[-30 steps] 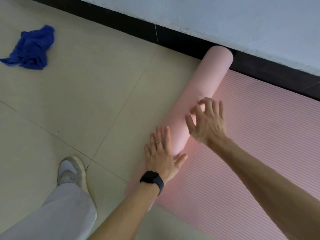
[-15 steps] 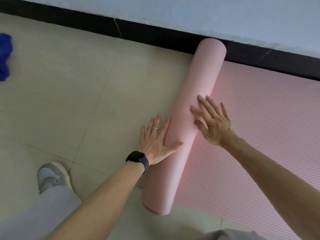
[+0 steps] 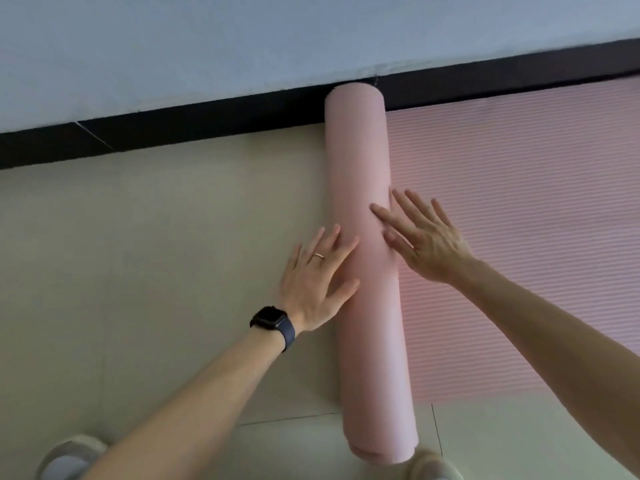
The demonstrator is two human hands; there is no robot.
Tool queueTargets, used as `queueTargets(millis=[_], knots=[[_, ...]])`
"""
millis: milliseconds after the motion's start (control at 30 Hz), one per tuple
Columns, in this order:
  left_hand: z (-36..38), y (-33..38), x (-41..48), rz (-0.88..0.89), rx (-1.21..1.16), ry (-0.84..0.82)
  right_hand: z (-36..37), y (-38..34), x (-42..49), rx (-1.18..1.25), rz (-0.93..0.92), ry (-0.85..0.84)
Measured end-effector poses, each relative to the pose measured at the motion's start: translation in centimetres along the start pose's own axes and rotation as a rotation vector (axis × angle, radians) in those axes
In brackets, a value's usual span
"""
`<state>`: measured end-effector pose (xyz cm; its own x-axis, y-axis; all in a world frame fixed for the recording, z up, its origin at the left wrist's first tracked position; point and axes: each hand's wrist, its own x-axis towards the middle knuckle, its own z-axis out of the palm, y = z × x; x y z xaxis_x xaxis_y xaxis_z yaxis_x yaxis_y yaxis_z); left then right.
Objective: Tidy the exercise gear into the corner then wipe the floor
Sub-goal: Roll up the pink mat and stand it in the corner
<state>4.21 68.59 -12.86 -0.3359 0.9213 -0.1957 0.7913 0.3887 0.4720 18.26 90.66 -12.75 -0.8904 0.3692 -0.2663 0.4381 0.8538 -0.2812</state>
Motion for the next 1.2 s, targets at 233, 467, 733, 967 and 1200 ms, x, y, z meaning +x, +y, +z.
queueTargets(millis=[233,467,733,967,1200], knots=[[5.0,8.7,6.6,0.161,0.125,0.085,2.7,-0.4,-10.6,0.376,0.507,0.431],[7.6,19.9,11.4,-0.012,0.496,-0.096,3.5,-7.2,-20.4,0.419,0.696,0.009],[6.4,17.8,11.1,0.424,0.169,0.045,2.5,0.0,-22.7,0.405,0.552,-0.048],[5.9,13.8,9.1,0.594,0.352,0.000,3.2,0.9,-23.4,0.515,0.521,-0.045],[7.8,21.6,12.7,0.465,0.543,-0.066,5.1,-3.8,-24.9,0.202,0.811,0.364]])
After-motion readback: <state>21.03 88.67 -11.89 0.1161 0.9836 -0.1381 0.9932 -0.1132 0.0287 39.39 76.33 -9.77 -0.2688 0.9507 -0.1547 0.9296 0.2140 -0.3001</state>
